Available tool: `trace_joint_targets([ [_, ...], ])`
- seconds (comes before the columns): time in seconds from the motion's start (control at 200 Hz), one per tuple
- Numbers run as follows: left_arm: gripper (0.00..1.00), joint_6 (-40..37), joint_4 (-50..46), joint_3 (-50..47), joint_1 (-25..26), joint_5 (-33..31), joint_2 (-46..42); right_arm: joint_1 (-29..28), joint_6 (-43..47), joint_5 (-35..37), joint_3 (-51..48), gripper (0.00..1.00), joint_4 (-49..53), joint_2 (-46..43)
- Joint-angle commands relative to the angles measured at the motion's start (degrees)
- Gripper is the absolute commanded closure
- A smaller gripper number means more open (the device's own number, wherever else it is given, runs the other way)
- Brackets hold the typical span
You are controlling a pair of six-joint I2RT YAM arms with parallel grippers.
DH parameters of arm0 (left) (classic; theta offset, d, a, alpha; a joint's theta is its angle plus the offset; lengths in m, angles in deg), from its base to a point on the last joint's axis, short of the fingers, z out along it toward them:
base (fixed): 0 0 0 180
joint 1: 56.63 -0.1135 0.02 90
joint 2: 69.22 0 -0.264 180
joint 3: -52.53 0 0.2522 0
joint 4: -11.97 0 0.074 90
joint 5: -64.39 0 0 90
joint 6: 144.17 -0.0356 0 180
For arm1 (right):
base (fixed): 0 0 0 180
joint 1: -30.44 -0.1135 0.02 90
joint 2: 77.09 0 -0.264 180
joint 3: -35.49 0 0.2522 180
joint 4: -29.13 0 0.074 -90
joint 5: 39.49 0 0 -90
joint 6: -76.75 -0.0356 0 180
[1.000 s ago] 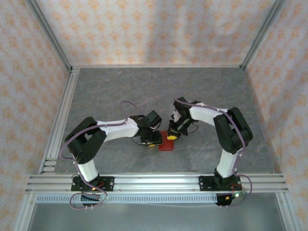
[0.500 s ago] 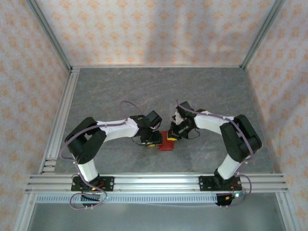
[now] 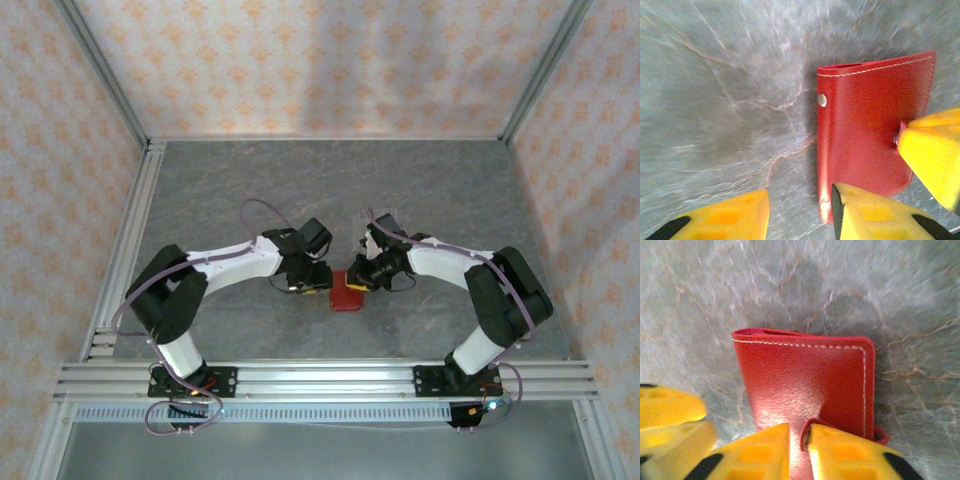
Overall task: Put the credit cards into the card holder
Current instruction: Close the button on the card holder, then reset both arms
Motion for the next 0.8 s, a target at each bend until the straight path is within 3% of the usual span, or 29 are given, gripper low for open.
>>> trace_joint_targets([
  [0.0,0.53,-3.4,-9.1,3.5,-2.2,-8.2,-7.5,0.6,-0.1,9.3,3.4,0.67,2.3,-1.6],
  [0.06,0.46,-4.5,-11.7,3.9,-3.6,-10.7,-11.0,0.7,-0.3,9.2,5.3,0.58,2.5,-3.2],
  [0.17,0.24,-6.5,-15.0,4.3,-6.7,-15.6,-17.7,1.3,-0.1,8.8,8.5,0.40,3.8,-6.3],
  [0.245,0.16,-8.2,-17.1,5.0,-8.1,-21.5,-22.2,2.0,0.4,9.1,10.5,0.32,5.6,-8.5],
  [0.28,0.13,-8.9,-17.7,5.0,-8.4,-25.6,-24.0,2.6,0.9,9.6,11.3,0.23,6.6,-9.6],
  [0.325,0.10,-9.5,-17.9,4.9,-8.6,-30.8,-26.9,3.5,1.6,11.4,12.2,0.00,8.1,-10.9],
  [0.385,0.00,-10.0,-17.5,4.1,-8.8,-38.2,-30.6,4.8,3.1,15.9,13.2,0.00,10.3,-12.7],
  [0.495,0.00,-10.7,-16.1,0.7,-9.5,-53.0,-33.9,8.0,6.8,24.5,13.8,0.01,12.8,-16.8],
  [0.59,0.00,-16.0,-9.9,-5.3,-9.7,-63.0,-33.1,9.7,8.5,35.2,12.5,0.01,12.1,-21.4],
  [0.716,0.01,-25.2,1.6,-11.8,-14.3,-65.5,-29.7,11.2,10.4,54.3,7.1,0.01,6.8,-23.5],
  [0.796,0.00,-26.5,9.8,-16.0,-22.3,-59.0,-28.4,14.1,14.0,55.9,1.1,0.00,-2.2,-23.5],
])
